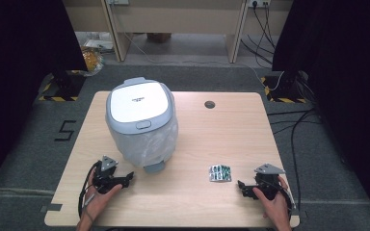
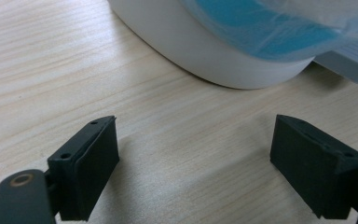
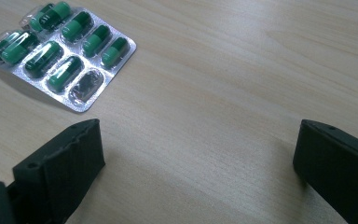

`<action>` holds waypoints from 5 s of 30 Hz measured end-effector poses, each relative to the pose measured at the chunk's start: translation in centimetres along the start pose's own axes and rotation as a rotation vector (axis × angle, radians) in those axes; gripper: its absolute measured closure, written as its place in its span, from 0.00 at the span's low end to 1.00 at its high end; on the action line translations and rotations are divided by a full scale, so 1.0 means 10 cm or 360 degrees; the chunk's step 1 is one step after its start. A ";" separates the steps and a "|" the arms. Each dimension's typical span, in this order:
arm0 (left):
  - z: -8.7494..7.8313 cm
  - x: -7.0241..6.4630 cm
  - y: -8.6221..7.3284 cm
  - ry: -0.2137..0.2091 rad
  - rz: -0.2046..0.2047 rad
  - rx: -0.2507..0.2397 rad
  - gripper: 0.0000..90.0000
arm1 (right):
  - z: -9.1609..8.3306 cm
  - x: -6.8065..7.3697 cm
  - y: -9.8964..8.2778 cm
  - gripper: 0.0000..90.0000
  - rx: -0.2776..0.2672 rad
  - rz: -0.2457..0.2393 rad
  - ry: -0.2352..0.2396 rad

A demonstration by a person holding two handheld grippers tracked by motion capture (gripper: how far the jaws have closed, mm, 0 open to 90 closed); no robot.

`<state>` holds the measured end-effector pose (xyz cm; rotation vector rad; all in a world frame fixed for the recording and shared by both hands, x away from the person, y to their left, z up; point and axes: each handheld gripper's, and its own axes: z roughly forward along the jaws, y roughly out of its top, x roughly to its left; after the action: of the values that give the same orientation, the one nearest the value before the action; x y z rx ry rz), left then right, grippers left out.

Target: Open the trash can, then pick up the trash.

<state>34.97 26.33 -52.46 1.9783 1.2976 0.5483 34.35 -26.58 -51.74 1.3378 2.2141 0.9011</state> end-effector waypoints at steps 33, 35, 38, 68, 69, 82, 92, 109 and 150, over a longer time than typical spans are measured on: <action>-0.22 -0.78 0.13 -0.0415 0.0058 -0.0201 0.17 | 0.00 0.00 0.00 0.02 0.0001 -0.0002 0.0001; -0.21 -0.82 0.14 -0.0443 0.0075 -0.0216 0.17 | 0.00 0.00 0.00 0.02 0.0001 -0.0002 0.0001; -0.18 -0.85 0.17 -0.0479 0.0092 -0.0236 0.18 | 0.00 0.00 0.00 0.02 0.0001 -0.0003 0.0001; 0.20 -1.06 0.22 -0.0295 0.0501 -0.0256 0.18 | 0.00 0.00 0.00 0.02 0.0003 -0.0003 0.0006; 0.20 -1.07 0.21 -0.0279 0.0521 -0.0256 0.18 | 0.00 0.00 0.00 0.02 0.0002 -0.0004 0.0006; 0.23 -1.07 0.22 -0.0288 0.0556 -0.0194 0.18 | 0.00 0.00 0.00 0.02 0.0003 -0.0003 0.0007; 0.26 -1.07 0.23 -0.0304 0.0569 -0.0118 0.18 | 0.00 0.00 0.00 0.02 0.0005 -0.0006 0.0005; 0.27 -1.07 0.23 -0.0302 0.0572 -0.0120 0.18 | -0.01 0.01 -0.01 0.02 0.0008 -0.0011 0.0002; 0.26 -1.08 0.23 -0.0292 0.0570 -0.0124 0.19 | 0.40 0.84 0.43 0.17 -0.0130 0.0228 -0.0122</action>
<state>33.77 15.08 -52.22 2.1514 0.8035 0.5591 35.65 -16.44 -51.59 1.4818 2.0230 0.9629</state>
